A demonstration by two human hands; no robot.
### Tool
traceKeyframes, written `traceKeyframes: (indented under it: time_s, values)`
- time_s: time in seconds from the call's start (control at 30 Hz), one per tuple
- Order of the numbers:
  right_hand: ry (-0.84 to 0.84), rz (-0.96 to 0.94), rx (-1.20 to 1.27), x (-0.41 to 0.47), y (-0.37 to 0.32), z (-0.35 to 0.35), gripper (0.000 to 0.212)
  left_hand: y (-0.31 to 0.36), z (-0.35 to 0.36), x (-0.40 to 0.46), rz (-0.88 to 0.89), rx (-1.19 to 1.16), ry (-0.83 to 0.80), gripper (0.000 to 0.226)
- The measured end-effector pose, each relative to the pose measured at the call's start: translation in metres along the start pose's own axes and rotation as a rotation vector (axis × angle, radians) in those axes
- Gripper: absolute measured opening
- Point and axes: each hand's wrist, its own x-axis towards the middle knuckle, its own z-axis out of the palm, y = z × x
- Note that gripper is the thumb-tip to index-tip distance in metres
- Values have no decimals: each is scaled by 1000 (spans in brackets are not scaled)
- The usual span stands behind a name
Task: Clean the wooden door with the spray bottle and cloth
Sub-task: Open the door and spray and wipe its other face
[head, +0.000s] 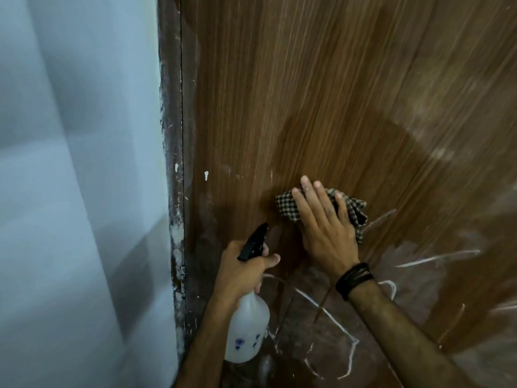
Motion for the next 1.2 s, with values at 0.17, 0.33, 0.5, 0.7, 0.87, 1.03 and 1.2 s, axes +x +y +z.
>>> traceKeyframes:
  time_s: [0.17,0.33,0.5,0.7,0.87,1.03,1.2]
  values:
    - [133,306,46,75,26,-21,62,-2,-5,1,-14,-8,25,24]
    - [90,148,22,76,12,-15,61,0,-4,1,-2,-28,26,22]
    - [-75,-134,36,3,-18,4,78,4,-3,3,-8,-25,39,21]
    - [20,104,36,21,5,-7,76,5,-3,1,9,-34,24,23]
    - [130,277,76,82,28,-27,61,7,3,1,30,-43,22,24]
    - [84,136,42,69,12,-16,64,6,12,6,-9,-89,93,28]
    - [-81,-96,55,19,-21,3,75,4,9,8,-33,-107,135,26]
